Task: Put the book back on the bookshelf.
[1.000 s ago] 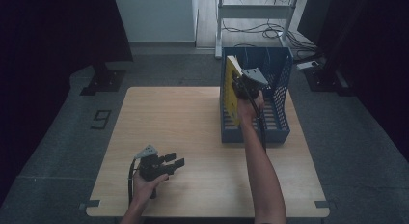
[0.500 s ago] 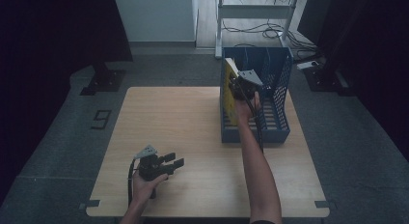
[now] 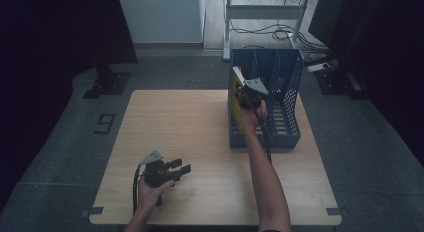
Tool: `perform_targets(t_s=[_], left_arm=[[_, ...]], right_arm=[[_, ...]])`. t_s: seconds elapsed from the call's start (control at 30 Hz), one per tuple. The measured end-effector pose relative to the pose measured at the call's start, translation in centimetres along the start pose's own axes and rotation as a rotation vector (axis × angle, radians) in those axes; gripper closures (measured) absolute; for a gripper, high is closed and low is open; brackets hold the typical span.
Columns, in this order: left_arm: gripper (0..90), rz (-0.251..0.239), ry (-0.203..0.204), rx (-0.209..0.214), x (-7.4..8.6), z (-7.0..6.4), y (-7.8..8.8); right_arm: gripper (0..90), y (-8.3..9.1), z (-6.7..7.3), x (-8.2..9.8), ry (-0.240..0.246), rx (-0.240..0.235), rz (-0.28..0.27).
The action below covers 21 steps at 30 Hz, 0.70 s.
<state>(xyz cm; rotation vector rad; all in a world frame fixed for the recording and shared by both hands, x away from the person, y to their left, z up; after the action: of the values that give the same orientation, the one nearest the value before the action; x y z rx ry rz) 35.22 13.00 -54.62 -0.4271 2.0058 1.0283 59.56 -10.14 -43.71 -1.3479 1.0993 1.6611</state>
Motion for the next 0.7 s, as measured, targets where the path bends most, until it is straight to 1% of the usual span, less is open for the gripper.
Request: perform_targets(t_s=[0.1, 0.13, 0.27, 0.33, 0.7], left_arm=[[42.6, 0.006, -0.005, 0.002, 0.1, -0.2, -0.1], [42.6, 0.007, -0.007, 0.002, 0.1, -0.2, -0.1], [42.6, 0.009, -0.011, 0.005, 0.2, -0.5, -0.2], [42.5, 0.012, -0.017, 0.007, 0.2, -0.6, -0.2], [42.1, 0.011, -0.015, 0.008, 0.2, -0.5, -0.1]], right_arm=[[73.6, 0.4, 0.1, 0.1, 0.003, -0.004, 0.012], [73.1, 0.6, 0.1, 0.2, 0.004, -0.005, 0.025], [72.0, 1.2, 0.3, 0.6, 0.005, -0.021, 0.052], [72.1, 1.4, 0.3, 0.6, 0.007, -0.026, 0.055], [70.6, 1.6, 0.2, 0.8, -0.010, -0.038, 0.095]])
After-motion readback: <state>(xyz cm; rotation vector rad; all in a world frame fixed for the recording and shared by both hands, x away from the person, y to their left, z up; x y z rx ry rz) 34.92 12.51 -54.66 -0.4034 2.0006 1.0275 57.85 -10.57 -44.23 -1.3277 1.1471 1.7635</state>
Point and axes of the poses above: each handheld gripper's, and its own axes: y roughly backward along the jaws, x roughly out of its underside, z roughly to its left, the point moved 9 cm from there along -y, roughly forward along the jaws, and after that the axes turned 10 degrees about -x, right-handed, at the moved point
